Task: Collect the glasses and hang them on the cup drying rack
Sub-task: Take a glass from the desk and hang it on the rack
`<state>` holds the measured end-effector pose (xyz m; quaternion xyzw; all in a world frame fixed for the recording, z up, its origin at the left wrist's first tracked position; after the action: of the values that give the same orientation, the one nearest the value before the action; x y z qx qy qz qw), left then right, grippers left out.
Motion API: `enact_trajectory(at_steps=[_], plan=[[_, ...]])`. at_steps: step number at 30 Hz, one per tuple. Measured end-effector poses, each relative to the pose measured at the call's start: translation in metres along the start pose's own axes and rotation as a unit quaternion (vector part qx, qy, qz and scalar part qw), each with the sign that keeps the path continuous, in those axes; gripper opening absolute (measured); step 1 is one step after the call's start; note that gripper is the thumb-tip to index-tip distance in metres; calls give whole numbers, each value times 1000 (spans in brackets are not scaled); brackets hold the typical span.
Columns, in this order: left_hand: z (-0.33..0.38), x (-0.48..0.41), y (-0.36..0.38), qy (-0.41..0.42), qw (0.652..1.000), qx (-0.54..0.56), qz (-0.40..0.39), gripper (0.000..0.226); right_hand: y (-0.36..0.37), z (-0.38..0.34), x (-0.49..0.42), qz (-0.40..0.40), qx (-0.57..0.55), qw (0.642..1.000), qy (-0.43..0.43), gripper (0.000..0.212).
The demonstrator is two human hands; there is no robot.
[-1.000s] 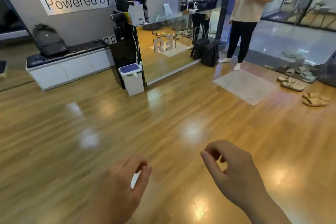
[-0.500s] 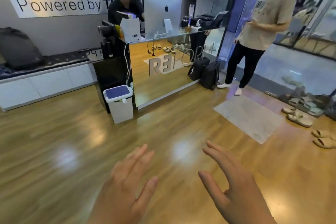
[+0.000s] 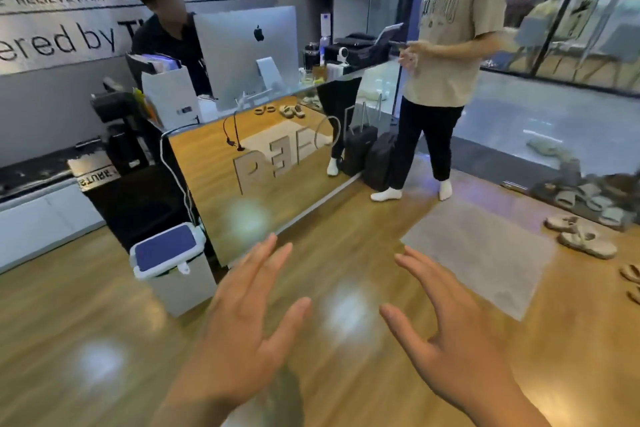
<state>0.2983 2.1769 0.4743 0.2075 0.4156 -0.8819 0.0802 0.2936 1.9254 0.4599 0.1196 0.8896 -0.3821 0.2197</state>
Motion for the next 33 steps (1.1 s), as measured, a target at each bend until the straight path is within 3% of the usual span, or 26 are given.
enact_trajectory(at_steps=[13,20,25,33], plan=[[-80,-294,88,-31,998,3,48,68,127,69,-308,-37,-28,995,-83,53],[-141,-433,128,-17,999,30,9,59,193,89,-429,-45,6,997,-66,48],[-170,-517,144,-9,998,54,19,52,232,111,-512,-52,-8,998,-45,53],[-223,-651,196,-39,997,49,50,45,309,165,-658,-72,-28,993,-85,50]])
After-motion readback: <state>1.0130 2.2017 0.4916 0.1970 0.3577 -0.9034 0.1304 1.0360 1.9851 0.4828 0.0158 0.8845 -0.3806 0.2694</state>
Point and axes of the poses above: each hand's wrist, its own x-axis away from the middle knuckle, its own y-axis out of the palm, z = x × y, the point moved 3 cm from there along -x, towards the middle knuckle, and after that the axes turned 10 degrees about z, right-handed, at the moved point
